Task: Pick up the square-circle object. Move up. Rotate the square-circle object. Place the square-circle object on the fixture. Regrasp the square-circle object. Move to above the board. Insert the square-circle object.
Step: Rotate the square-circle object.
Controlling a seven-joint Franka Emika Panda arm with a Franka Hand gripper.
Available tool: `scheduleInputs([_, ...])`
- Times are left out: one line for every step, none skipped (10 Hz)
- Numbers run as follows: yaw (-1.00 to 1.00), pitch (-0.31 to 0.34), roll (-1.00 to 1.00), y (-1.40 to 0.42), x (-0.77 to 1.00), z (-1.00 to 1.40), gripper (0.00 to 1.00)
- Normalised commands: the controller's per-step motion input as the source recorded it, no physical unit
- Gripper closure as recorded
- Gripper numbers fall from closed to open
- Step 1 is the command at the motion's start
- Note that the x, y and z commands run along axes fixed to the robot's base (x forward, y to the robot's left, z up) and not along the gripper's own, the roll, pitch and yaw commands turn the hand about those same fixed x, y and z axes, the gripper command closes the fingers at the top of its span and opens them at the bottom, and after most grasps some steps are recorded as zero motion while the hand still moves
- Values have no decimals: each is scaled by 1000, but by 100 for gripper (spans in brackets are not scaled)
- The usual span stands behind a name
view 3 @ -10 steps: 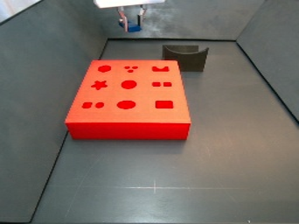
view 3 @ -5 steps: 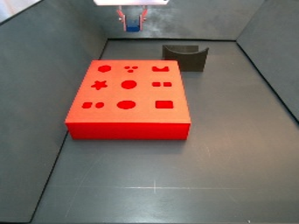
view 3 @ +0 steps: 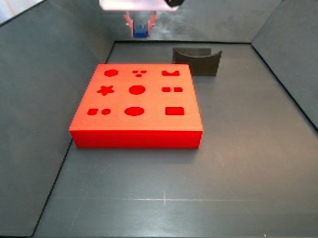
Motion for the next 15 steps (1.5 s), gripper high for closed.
scheduleInputs([35, -34, -31, -4, 24, -1000, 100])
scheduleInputs([31, -45, -62, 1, 34, -1000, 100])
scheduleInputs([25, -52, -93, 2, 44, -981, 100])
scheduleInputs([20, -59, -109, 9, 47, -869, 100])
scheduleInputs([12, -64, -122, 15, 43, -766, 100])
scheduleInputs([2, -70, -133, 17, 37, -670, 100])
scheduleInputs([-5, -85, -146, 19, 35, -549, 100])
scheduleInputs([-10, -91, -157, 19, 33, -467, 100])
scheduleInputs([-12, -102, -165, 23, 32, -394, 100])
scheduleInputs([-11, -110, -175, 22, 29, -323, 100])
scheduleInputs([-10, -117, -186, 25, 33, -238, 100])
scheduleInputs([-9, -124, -192, 25, 29, -182, 100])
scheduleInputs([0, 0, 0, 0, 0, 0, 0])
scheduleInputs([0, 0, 0, 0, 0, 1000, 0])
scheduleInputs([0, 15, 1, 0, -9, 1000, 0])
